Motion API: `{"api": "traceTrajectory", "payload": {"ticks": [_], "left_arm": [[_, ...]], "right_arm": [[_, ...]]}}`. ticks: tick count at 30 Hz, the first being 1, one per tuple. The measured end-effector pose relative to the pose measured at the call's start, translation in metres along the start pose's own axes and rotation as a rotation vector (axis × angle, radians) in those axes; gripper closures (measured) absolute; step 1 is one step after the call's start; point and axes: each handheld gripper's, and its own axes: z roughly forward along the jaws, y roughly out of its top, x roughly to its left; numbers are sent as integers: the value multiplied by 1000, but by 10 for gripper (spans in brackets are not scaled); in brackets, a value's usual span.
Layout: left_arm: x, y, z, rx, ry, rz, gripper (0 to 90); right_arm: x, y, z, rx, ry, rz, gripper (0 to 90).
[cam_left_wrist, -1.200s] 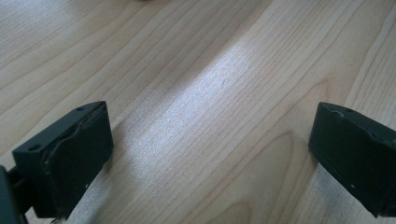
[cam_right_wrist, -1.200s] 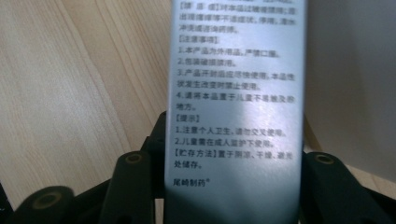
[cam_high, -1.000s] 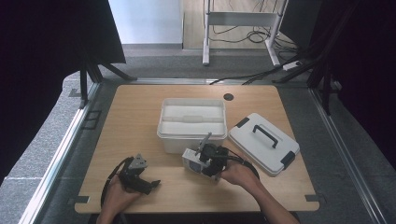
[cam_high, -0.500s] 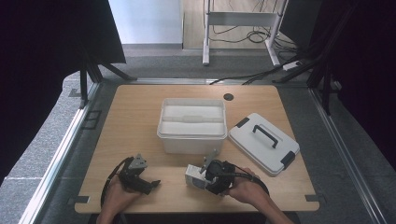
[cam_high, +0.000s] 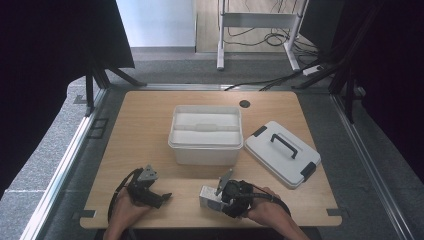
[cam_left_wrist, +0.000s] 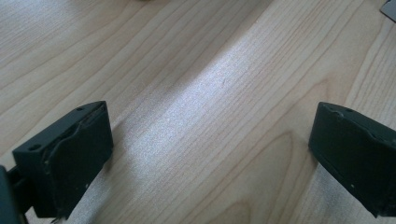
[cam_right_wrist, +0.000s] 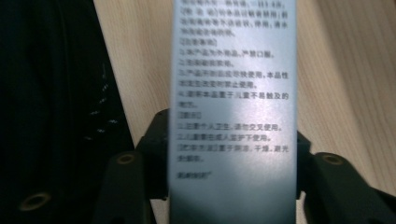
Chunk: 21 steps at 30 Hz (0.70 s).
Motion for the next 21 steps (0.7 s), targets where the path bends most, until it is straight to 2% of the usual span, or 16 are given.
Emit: {"api": "traceTrajectory", "payload": {"ticks": [6, 15, 21], "left_arm": [[0, 0, 0, 0, 0, 0, 0], [0, 0, 0, 0, 0, 0, 0], [0, 0, 0, -1, 0, 0, 0]], "right_arm": [[2, 5, -16, -15, 11, -12, 428], [0, 21, -43, -38, 17, -24, 421], [-8, 25, -58, -70, 12, -18, 426]]}}
